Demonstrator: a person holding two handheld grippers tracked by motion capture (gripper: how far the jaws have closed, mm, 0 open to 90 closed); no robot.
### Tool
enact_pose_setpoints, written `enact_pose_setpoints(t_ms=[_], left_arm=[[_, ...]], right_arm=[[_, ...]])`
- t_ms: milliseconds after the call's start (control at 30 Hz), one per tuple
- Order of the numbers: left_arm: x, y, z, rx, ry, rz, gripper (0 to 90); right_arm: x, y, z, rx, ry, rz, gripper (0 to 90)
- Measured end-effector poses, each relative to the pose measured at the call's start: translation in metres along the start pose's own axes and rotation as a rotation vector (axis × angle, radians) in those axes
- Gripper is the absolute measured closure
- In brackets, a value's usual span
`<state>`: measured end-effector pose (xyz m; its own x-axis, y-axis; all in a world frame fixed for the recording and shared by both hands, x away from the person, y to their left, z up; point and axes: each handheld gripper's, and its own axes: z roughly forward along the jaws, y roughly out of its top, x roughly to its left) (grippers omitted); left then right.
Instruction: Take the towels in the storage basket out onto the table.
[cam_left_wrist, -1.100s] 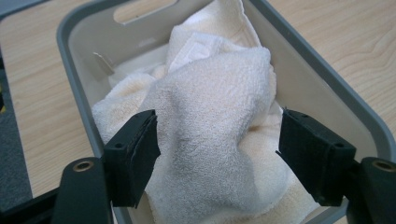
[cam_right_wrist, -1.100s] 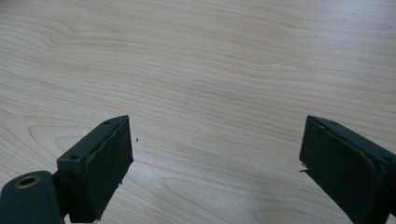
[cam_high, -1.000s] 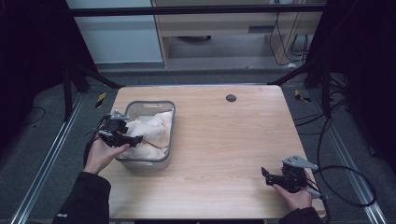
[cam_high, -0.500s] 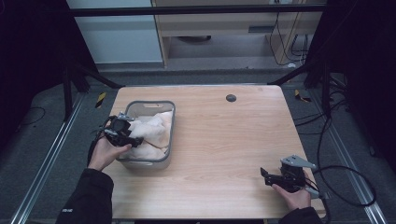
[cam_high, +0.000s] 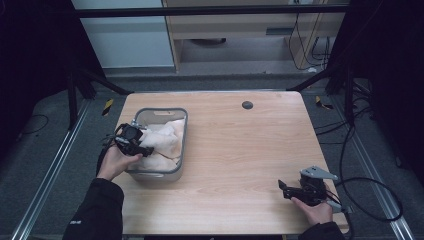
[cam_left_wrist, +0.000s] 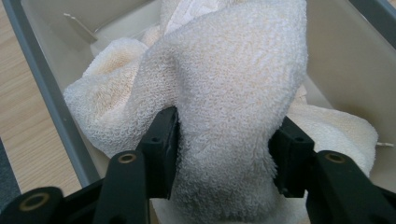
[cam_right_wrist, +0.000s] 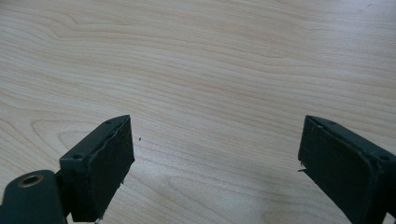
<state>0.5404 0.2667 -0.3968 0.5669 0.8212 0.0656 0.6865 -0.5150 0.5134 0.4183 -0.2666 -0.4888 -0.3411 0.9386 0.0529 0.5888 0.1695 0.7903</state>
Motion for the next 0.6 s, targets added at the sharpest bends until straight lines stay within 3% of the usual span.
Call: enact_pose_setpoints(t_ms=[267,600], left_arm=[[0.001,0.001,0.000,0.016,0.007,0.009,62.6],[0.002,0.006,-0.011,0.006,0.014,0.002,66.0]], right_arm=[[-0.001,0.000,0.001,0.004,0.001,-0.003,10.6],[-0.001,0.001,0.000,0.005,0.004,0.003,10.7]])
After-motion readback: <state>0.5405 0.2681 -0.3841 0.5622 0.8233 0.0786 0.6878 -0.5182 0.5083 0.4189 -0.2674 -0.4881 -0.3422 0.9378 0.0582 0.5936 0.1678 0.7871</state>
